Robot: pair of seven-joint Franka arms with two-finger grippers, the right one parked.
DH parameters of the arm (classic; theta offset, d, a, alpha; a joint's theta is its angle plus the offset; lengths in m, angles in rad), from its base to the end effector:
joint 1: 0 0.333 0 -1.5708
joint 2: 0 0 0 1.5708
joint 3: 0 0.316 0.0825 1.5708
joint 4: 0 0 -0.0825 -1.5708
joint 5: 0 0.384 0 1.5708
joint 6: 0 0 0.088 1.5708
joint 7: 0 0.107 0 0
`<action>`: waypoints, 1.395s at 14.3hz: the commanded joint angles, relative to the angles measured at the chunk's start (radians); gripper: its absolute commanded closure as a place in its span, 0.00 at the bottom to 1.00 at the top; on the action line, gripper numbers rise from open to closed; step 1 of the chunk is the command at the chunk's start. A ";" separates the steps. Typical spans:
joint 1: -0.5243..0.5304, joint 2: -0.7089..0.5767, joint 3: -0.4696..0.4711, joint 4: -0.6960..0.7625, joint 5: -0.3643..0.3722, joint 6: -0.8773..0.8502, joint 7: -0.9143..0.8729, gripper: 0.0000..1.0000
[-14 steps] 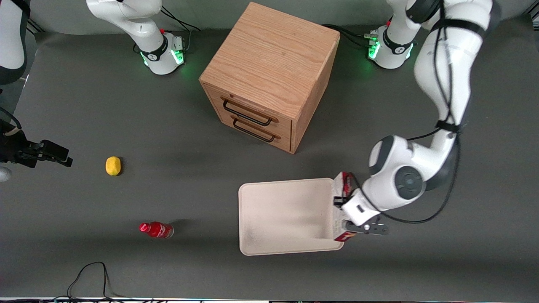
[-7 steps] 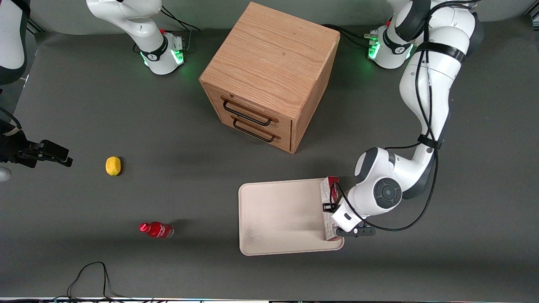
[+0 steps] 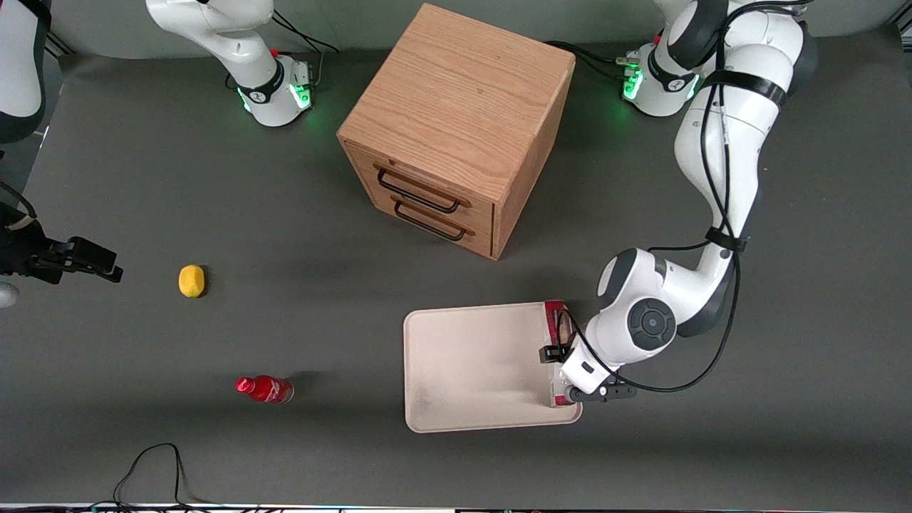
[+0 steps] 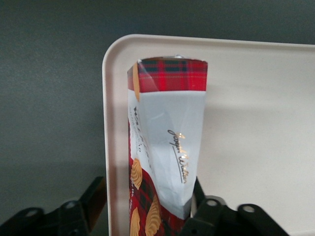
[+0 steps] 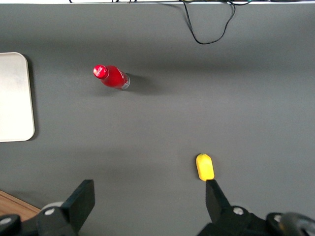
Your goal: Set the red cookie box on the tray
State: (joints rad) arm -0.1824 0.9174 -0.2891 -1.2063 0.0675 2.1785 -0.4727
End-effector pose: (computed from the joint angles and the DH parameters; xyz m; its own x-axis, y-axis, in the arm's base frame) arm 0.7111 -0.2881 0.2437 0.9965 0.0831 -0.0050 0.0826 -0.9788 0.1875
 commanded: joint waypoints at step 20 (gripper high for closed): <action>0.322 -1.011 0.128 -0.551 -0.038 -0.508 0.540 0.00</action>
State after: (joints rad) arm 0.1124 0.0196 -0.1659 -1.6300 0.0197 1.6535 -0.0048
